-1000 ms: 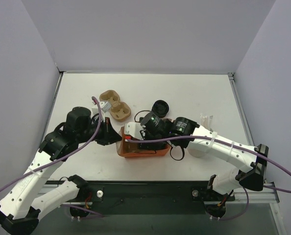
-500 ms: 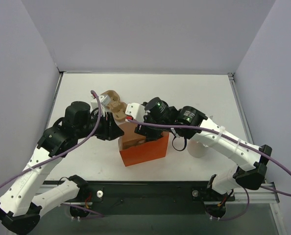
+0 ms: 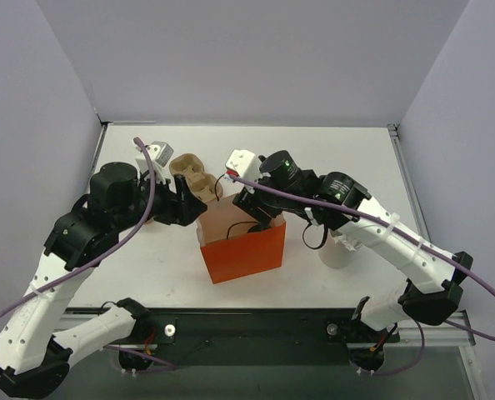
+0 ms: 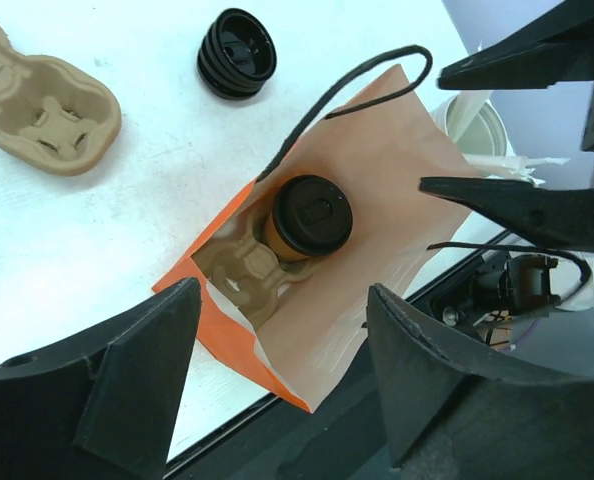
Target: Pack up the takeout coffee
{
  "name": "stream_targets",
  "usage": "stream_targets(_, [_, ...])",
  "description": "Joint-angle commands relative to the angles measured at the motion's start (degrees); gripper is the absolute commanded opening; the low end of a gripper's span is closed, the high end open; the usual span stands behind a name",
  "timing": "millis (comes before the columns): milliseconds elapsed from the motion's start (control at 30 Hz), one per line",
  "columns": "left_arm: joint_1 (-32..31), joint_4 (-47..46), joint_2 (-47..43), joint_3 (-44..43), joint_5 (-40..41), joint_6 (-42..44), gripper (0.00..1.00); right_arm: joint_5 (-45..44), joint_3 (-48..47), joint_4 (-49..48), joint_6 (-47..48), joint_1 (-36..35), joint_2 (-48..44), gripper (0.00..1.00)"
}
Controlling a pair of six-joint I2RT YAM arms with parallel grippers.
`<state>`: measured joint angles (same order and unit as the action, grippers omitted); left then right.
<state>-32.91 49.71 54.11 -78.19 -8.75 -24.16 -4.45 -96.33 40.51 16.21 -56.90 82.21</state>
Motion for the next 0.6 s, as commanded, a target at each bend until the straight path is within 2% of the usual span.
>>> stream_targets(0, [-0.1,1.4,-1.3,-2.8,3.5,1.2,0.80,-2.2,-1.7,-1.0,-6.3,0.7,-5.0,0.60])
stream_targets(33, [-0.1,1.6,-1.5,-2.8,3.7,1.4,0.91,-2.9,-2.2,-1.1,-7.7,0.9,-5.5,0.60])
stream_targets(100, [-0.1,1.8,-2.6,-2.8,4.9,1.8,0.97,-5.6,-2.1,-1.3,-11.4,1.0,-7.6,0.59])
stream_targets(200, [-0.1,2.6,-3.4,-2.7,5.9,3.3,0.97,-9.2,-0.4,-1.5,-13.2,1.0,-11.0,0.60])
stream_targets(367, [-0.1,4.7,-4.1,-2.9,8.3,4.9,0.97,-25.0,4.0,-1.1,-16.2,1.4,-16.7,0.60])
stream_targets(433, [-0.1,5.7,-4.2,-3.4,8.3,5.0,0.97,-31.2,5.4,0.3,-20.9,1.6,-19.4,0.60])
stream_targets(567, [-0.1,6.4,-4.9,-3.3,10.3,4.6,0.97,-33.4,9.4,6.7,-28.6,6.6,-22.1,0.55])
